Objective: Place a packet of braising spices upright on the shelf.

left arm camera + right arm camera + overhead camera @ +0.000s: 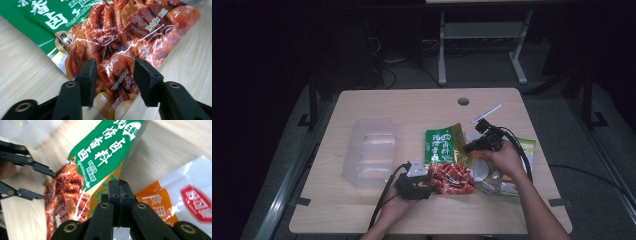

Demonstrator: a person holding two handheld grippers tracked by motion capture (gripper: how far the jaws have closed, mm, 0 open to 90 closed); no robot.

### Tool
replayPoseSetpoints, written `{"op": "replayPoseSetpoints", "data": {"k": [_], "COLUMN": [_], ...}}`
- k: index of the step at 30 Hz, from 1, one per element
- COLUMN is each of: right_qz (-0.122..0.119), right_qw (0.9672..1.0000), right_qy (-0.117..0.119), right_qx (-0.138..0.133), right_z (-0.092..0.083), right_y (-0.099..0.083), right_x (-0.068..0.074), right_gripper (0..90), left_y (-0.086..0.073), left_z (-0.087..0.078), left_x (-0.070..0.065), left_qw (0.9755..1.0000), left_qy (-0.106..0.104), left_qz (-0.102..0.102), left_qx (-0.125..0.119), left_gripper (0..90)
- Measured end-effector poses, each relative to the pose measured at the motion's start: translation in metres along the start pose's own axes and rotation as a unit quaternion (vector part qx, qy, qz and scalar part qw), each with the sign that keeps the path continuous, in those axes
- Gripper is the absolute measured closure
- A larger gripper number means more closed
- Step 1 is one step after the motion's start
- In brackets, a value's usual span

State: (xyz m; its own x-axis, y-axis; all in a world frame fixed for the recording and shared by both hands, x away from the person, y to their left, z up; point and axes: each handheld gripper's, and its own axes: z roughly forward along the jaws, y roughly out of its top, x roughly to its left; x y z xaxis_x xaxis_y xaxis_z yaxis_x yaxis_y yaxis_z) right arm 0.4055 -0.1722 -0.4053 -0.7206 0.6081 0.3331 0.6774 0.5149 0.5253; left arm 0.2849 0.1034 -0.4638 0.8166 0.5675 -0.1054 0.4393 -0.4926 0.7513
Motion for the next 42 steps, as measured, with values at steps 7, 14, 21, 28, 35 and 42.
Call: {"op": "replayPoseSetpoints", "data": {"k": [7,14,21,28,35,42], "right_qz": [-0.036,-0.07,-0.084,-0.091,-0.097,-0.094], "right_qw": [0.9981,0.9937,0.9898,0.9865,0.9861,0.986], "right_qy": [0.005,0.003,0.01,0.024,0.026,0.03], "right_qx": [-0.049,-0.087,-0.115,-0.134,-0.132,-0.134], "right_z": [-0.023,-0.047,-0.06,-0.067,-0.067,-0.069], "right_y": [-0.002,-0.011,-0.025,-0.035,-0.038,-0.043], "right_x": [0.02,0.036,0.04,0.046,0.048,0.047], "right_gripper": [90.0,90.0,90.0,90.0,90.0,89.8], "left_y": [0.003,0.008,0.012,0.024,0.026,0.026], "left_z": [-0.01,-0.011,-0.008,0.0,-0.005,-0.012], "left_x": [0.005,0.008,0.017,0.016,0.017,0.015], "left_qw": [0.9983,0.9944,0.9896,0.9843,0.9832,0.9815], "left_qy": [0.015,0.021,-0.001,-0.05,-0.065,-0.069], "left_qz": [-0.042,-0.076,-0.116,-0.132,-0.13,-0.131], "left_qx": [-0.037,-0.07,-0.085,-0.105,-0.111,-0.122], "left_gripper": [29.7,25.5,26.8,47.6,70.9,84.1]}}
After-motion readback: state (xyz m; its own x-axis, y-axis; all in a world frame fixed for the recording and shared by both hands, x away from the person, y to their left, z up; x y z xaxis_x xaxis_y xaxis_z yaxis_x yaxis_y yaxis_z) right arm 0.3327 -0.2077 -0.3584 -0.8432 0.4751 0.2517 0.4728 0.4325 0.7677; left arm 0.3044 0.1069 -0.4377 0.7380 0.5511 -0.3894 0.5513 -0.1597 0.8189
